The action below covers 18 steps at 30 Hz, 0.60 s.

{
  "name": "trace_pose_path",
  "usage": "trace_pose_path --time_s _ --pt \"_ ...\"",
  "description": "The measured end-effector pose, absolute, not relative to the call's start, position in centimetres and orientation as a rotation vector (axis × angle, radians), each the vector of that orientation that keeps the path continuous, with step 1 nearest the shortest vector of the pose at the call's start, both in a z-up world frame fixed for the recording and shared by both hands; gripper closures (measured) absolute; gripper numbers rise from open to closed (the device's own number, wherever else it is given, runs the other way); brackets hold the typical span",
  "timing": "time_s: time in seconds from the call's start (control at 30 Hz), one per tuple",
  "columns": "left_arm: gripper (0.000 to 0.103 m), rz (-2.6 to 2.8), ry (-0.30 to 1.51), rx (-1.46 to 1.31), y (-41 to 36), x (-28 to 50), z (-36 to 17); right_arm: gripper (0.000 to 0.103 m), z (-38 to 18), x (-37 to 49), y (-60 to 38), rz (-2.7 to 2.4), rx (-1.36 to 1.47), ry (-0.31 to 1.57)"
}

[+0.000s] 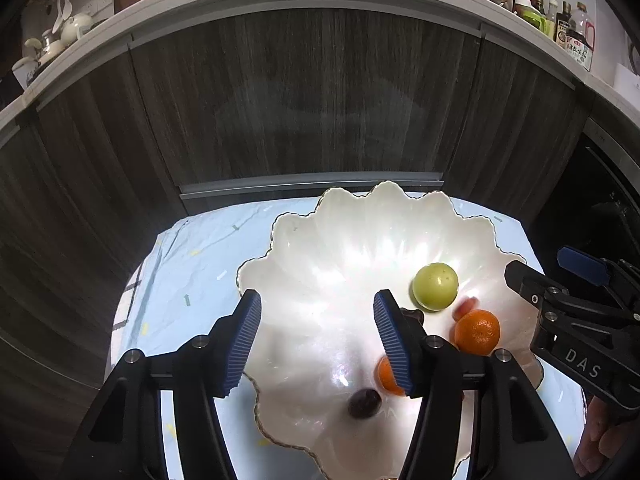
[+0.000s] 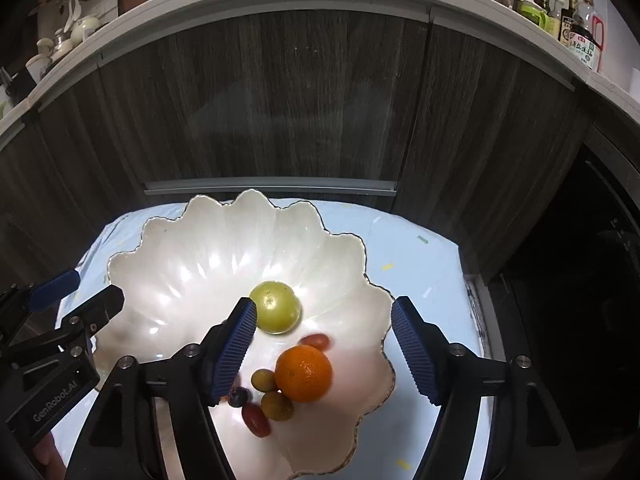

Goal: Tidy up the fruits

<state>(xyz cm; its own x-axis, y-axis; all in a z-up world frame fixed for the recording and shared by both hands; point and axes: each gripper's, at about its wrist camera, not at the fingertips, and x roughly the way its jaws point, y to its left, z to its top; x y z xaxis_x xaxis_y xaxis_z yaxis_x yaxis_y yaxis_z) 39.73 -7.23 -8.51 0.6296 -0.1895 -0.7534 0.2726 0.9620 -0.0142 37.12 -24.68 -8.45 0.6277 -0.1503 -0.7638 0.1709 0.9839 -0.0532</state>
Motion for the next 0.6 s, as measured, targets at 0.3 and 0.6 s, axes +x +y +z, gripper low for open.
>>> trace_pose_path --time_s 0.3,0.6 --pt "0.026 -0.224 0.817 0.111 -6.5 38.2 -6.7 0.025 -7.2 35.3 -24.4 -0.195 0.032 0.844" --pt "0.022 -0.207 0.786 0.102 -5.7 35.6 -4.6 0.025 -5.2 32.5 -24.0 -0.195 0.046 0.816"
